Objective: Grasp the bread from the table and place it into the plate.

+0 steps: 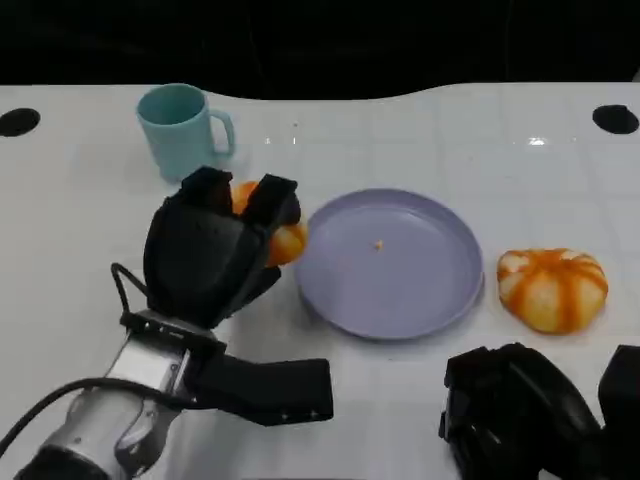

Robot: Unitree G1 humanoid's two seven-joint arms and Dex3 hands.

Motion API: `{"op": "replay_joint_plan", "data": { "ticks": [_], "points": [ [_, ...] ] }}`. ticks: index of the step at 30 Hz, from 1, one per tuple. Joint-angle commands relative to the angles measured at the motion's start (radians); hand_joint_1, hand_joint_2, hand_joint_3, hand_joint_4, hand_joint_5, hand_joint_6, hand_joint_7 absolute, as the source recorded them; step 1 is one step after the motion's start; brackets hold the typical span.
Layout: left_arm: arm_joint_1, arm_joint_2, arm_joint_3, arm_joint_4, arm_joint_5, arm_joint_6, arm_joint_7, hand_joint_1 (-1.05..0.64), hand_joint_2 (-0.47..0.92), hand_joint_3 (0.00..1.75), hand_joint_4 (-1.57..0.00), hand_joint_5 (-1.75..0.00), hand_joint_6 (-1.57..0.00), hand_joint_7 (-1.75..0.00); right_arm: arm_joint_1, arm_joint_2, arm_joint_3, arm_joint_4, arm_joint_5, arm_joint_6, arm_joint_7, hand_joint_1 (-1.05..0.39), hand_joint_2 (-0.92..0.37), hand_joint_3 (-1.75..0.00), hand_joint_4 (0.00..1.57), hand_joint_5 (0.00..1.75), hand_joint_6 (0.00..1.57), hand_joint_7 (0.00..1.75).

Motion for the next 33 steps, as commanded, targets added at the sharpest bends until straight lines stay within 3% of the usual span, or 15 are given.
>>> {"op": "replay_joint_plan", "data": {
  "ticks": [1,5,11,19,28,31,33],
  "points": [
    [-0.056,-0.02,0.026,0.003,-0.077,-0.061,-0.077,-0.28,0.21,1.49,-1.06,-1.75,-0.81,-1.75,0.005,-0.016,-0.012,0.0,-0.005,-0.014,-0.003,-1.05,0.03,-1.45,1.51,1.34,1.57,1.0],
    [-0.078,-0.046,0.017,0.031,-0.092,-0.082,-0.106,-0.29,0.13,1.5,-1.06,-1.75,-0.83,-1.75,0.017,-0.017,-0.01,-0.022,-0.006,0.002,-0.01,-1.05,0.05,-1.46,1.51,1.35,1.57,1.03],
    [-0.12,-0.087,-0.001,0.101,-0.082,-0.11,-0.09,-0.3,0.18,1.51,-1.06,-1.75,-0.82,-1.75,0.015,-0.02,-0.007,0.011,-0.01,-0.062,0.018,-1.05,0.03,-1.44,1.51,1.33,1.57,0.99],
    [-0.205,-0.153,-0.035,0.245,-0.079,-0.125,-0.095,-0.34,0.24,1.46,-1.08,-1.75,-0.84,-1.75,0.025,-0.014,-0.005,-0.003,-0.005,-0.056,0.011,-1.05,0.0,-1.39,1.54,1.31,1.57,0.99],
    [-0.302,-0.256,-0.074,0.476,-0.1,-0.165,-0.031,-0.31,0.2,1.39,-1.1,-1.75,-0.83,-1.75,0.04,-0.018,-0.004,-0.023,-0.006,-0.057,0.009,-1.05,-0.02,-1.39,1.53,1.31,1.57,1.0],
    [-0.321,-0.274,-0.071,0.521,-0.132,-0.195,-0.063,-0.34,0.31,1.33,-0.99,-1.75,-0.78,-1.63,0.042,-0.015,-0.006,-0.027,0.002,-0.05,0.012,-1.05,-0.02,-1.38,1.53,1.31,1.57,1.0],
    [-0.333,-0.278,-0.082,0.533,-0.136,-0.184,-0.108,-0.43,0.44,1.12,-0.85,-1.55,-0.69,-1.27,0.042,-0.015,-0.005,-0.027,0.003,-0.051,0.015,-1.05,-0.01,-1.38,1.53,1.31,1.57,1.0]
  ]
}}
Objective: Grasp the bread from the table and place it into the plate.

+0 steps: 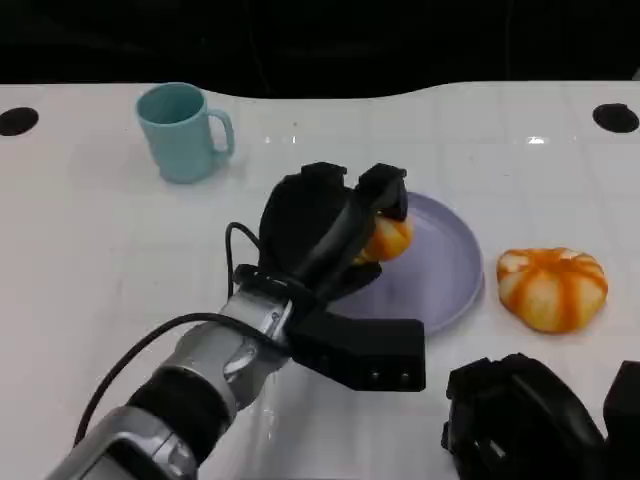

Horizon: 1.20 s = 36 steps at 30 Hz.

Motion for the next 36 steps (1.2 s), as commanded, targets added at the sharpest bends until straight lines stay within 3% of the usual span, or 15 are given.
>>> {"op": "replay_joint_plan", "data": {
  "ticks": [1,2,4,5,6,8,9,11,15,19,26,31,36],
  "points": [
    [-0.042,-0.004,-0.012,0.03,-0.017,0.007,-0.089,-0.45,0.49,1.03,-0.8,-1.48,-0.65,-1.14,0.009,-0.012,-0.008,-0.019,0.004,-0.001,-0.002,-1.05,-0.01,-1.38,1.53,1.31,1.57,1.0],
    [-0.043,-0.004,-0.015,0.027,-0.015,0.016,-0.107,-0.49,0.54,0.92,-0.7,-1.4,-0.57,-0.98,0.009,-0.012,-0.007,-0.02,0.001,-0.004,-0.004,-1.05,-0.01,-1.39,1.53,1.31,1.57,1.0],
    [-0.042,-0.002,-0.022,0.018,-0.009,0.032,-0.135,-0.53,0.62,0.76,-0.58,-1.34,-0.49,-0.83,0.011,-0.012,-0.007,-0.022,0.0,-0.006,-0.004,-1.05,-0.01,-1.39,1.53,1.31,1.57,1.0],
    [-0.041,0.002,-0.028,0.013,-0.005,0.038,-0.156,-0.54,0.65,0.69,-0.55,-1.33,-0.47,-0.79,0.011,-0.013,-0.006,-0.024,0.001,-0.006,-0.002,-1.05,-0.01,-1.39,1.53,1.31,1.57,1.0],
    [-0.041,0.005,-0.033,0.008,-0.004,0.043,-0.172,-0.61,0.78,0.44,-0.39,-1.25,-0.35,-0.75,0.012,-0.013,-0.006,-0.025,0.001,-0.005,-0.001,-1.05,-0.01,-1.4,1.53,1.31,1.57,1.0],
    [-0.038,0.015,-0.043,-0.01,-0.001,0.057,-0.219,-0.65,0.89,0.25,-0.31,-1.2,-0.29,-0.73,0.013,-0.014,-0.007,-0.026,0.004,-0.003,0.002,-1.05,-0.01,-1.4,1.53,1.31,1.57,1.0],
    [-0.036,0.021,-0.051,-0.024,0.004,0.071,-0.249,-0.76,0.91,0.28,-0.14,-1.13,-0.14,-0.67,0.014,-0.014,-0.007,-0.028,0.004,-0.001,0.002,-1.05,-0.01,-1.4,1.52,1.31,1.57,1.0],
    [-0.032,0.031,-0.063,-0.051,0.013,0.1,-0.298,-0.86,0.92,0.33,-0.04,-1.04,-0.04,-0.61,0.014,-0.015,-0.008,-0.025,0.006,-0.005,0.004,-1.05,-0.01,-1.4,1.52,1.31,1.57,1.0],
    [-0.017,0.048,-0.077,-0.121,0.029,0.161,-0.37,-1.03,0.92,0.5,0.0,-0.77,0.0,-0.38,0.014,-0.016,-0.009,-0.028,0.008,0.003,0.005,-1.05,-0.02,-1.38,1.52,1.31,1.57,0.98],
    [0.004,0.068,-0.081,-0.188,0.039,0.193,-0.407,-1.05,0.92,0.54,0.0,-0.71,0.0,-0.33,0.014,-0.012,-0.01,-0.029,0.011,0.006,0.004,-1.05,-0.02,-1.37,1.53,1.32,1.57,0.99],
    [0.066,0.117,-0.08,-0.344,0.057,0.236,-0.473,-1.05,0.92,0.52,0.0,-0.8,0.0,-0.37,0.014,-0.012,-0.011,-0.031,0.007,0.004,-0.001,-1.05,-0.01,-1.39,1.53,1.32,1.57,1.0],
    [0.129,0.158,-0.087,-0.487,0.13,0.321,-0.513,-1.01,0.92,0.36,0.0,-1.02,-0.01,-0.49,0.011,-0.013,-0.013,-0.032,0.012,0.009,0.0,-1.05,-0.01,-1.39,1.53,1.31,1.57,1.0],
    [0.205,0.202,-0.076,-0.642,0.184,0.369,-0.551,-0.96,0.92,0.18,-0.01,-1.12,-0.01,-0.54,0.012,-0.013,-0.014,-0.043,0.012,0.029,-0.007,-1.05,0.0,-1.39,1.53,1.31,1.57,1.01]
  ]
}}
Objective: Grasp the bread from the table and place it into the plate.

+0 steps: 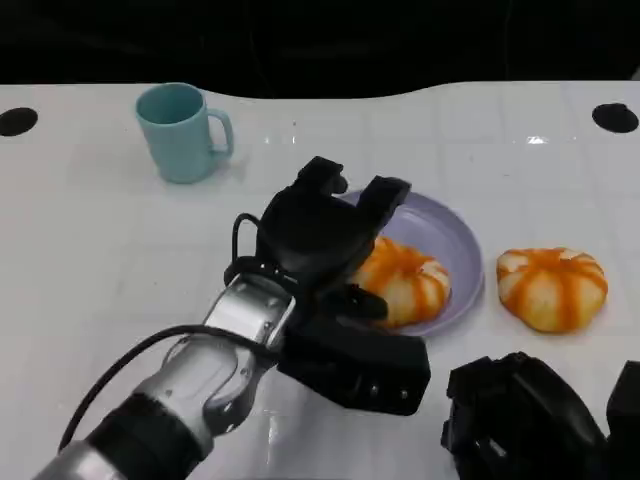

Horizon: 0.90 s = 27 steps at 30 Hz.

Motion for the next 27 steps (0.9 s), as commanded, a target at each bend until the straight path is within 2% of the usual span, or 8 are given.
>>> {"op": "replay_joint_plan", "data": {
  "ticks": [1,5,11,15,18,22,24,27],
  "points": [
    [0.069,0.05,0.014,-0.138,0.038,0.038,-0.046,-0.94,0.92,0.1,0.0,-1.14,0.0,-0.55,0.005,-0.012,-0.014,-0.016,0.01,0.018,-0.009,-1.05,0.0,-1.39,1.53,1.31,1.57,1.01],
    [0.12,0.075,0.03,-0.24,0.052,0.056,-0.094,-0.87,0.85,0.01,0.0,-1.13,0.0,-0.53,0.007,-0.012,-0.014,-0.022,0.014,0.025,-0.009,-1.05,0.0,-1.4,1.53,1.31,1.57,1.01],
    [0.204,0.11,0.066,-0.369,0.059,0.063,-0.125,-0.71,0.74,0.0,-0.03,-1.11,-0.04,-0.52,0.012,-0.011,-0.012,-0.032,0.015,0.036,-0.012,-1.05,0.01,-1.41,1.53,1.32,1.57,1.02],
    [0.274,0.135,0.112,-0.426,0.014,0.009,-0.085,-0.63,0.75,0.01,-0.09,-1.11,-0.12,-0.53,0.016,-0.007,-0.012,-0.046,0.021,0.054,-0.014,-1.05,0.03,-1.42,1.52,1.33,1.57,1.02],
    [0.34,0.155,0.168,-0.456,-0.092,-0.094,-0.051,-0.59,0.78,0.03,-0.12,-1.16,-0.17,-0.55,0.017,-0.005,-0.012,-0.051,0.027,0.064,-0.014,-1.05,0.06,-1.46,1.52,1.35,1.57,1.02],
    [0.43,0.17,0.253,-0.461,-0.286,-0.268,-0.017,-0.55,0.83,0.06,-0.29,-1.24,-0.35,-0.68,0.018,-0.006,-0.011,-0.058,0.022,0.071,-0.022,-1.05,0.05,-1.47,1.52,1.35,1.57,1.03],
    [0.461,0.172,0.292,-0.434,-0.396,-0.356,-0.027,-0.53,0.84,0.07,-0.33,-1.28,-0.37,-0.76,0.018,-0.007,-0.01,-0.058,0.019,0.067,-0.024,-1.05,0.05,-1.47,1.52,1.35,1.57,1.03],
    [0.494,0.182,0.342,-0.376,-0.574,-0.472,-0.087,-0.57,0.89,0.14,-0.34,-1.46,-0.34,-1.14,0.014,-0.01,-0.009,-0.053,0.013,0.053,-0.022,-1.05,0.04,-1.46,1.52,1.35,1.57,1.03]
  ]
}}
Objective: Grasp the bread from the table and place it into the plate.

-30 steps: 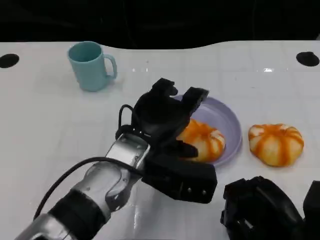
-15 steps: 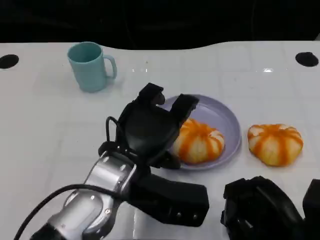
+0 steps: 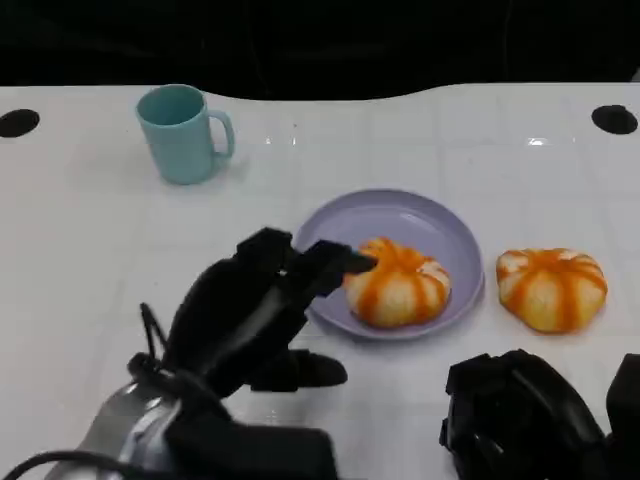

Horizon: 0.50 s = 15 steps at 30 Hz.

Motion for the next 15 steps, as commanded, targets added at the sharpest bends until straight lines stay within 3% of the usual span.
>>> {"op": "replay_joint_plan", "data": {
  "ticks": [1,7,15],
  "points": [
    [0.047,0.028,0.074,0.075,-0.228,-0.144,-0.078,-0.57,0.88,0.16,-0.35,-1.52,-0.35,-1.23,0.006,-0.014,-0.009,-0.006,-0.003,-0.019,-0.001,-1.05,0.03,-1.46,1.52,1.35,1.57,1.03],
    [0.081,-0.02,0.121,0.176,-0.499,-0.247,-0.216,-0.67,0.89,0.17,-0.53,-1.69,-0.44,-1.49,0.004,-0.019,-0.006,0.004,-0.017,-0.04,-0.001,-1.05,0.03,-1.45,1.52,1.33,1.57,1.01],
    [0.134,-0.11,0.17,0.258,-0.764,-0.224,-0.392,-0.76,0.92,0.26,-0.68,-1.75,-0.58,-1.58,0.01,-0.016,-0.007,-0.002,-0.011,-0.036,0.004,-1.05,0.02,-1.43,1.53,1.33,1.57,1.01]
  ]
}}
